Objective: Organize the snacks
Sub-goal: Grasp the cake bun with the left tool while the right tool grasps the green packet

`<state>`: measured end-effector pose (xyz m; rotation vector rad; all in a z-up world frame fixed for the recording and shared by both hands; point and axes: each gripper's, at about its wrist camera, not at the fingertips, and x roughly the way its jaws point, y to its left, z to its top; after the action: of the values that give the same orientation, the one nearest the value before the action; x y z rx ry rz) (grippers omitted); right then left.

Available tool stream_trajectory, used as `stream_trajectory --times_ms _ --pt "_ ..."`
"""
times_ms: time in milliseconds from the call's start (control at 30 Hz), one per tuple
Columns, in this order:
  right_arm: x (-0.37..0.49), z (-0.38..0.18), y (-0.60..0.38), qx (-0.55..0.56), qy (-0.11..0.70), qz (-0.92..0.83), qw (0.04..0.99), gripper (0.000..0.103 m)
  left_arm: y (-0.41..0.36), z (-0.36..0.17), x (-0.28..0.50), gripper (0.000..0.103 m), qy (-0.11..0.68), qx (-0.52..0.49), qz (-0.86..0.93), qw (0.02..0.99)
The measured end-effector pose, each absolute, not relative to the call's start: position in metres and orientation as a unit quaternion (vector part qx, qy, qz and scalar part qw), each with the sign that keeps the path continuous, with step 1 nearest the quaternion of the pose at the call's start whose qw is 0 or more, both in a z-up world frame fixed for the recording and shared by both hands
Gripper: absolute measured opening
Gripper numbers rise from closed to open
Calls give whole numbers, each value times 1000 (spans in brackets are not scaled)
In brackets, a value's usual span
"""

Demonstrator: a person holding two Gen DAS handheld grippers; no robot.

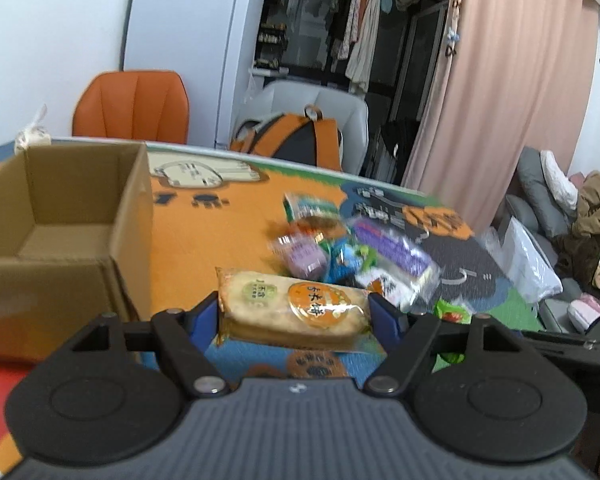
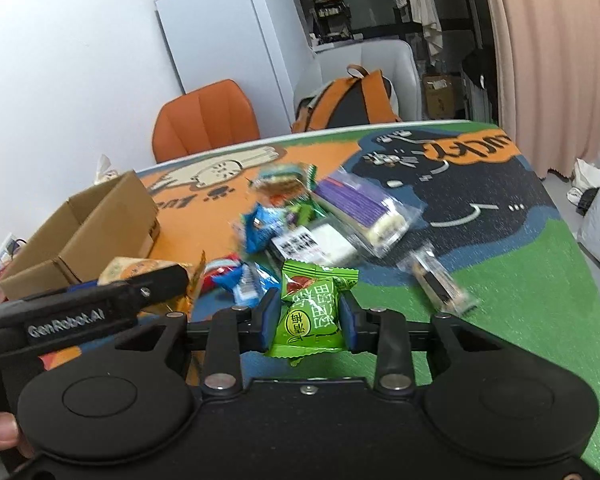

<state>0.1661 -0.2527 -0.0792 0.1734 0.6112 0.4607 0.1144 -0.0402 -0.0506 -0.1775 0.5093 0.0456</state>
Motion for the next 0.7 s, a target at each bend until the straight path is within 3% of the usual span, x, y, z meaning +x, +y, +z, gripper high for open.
stream_trajectory --times_ms 700 --pt "164 -33 -191 78 249 285 922 29 27 6 90 75 188 -104 79 973"
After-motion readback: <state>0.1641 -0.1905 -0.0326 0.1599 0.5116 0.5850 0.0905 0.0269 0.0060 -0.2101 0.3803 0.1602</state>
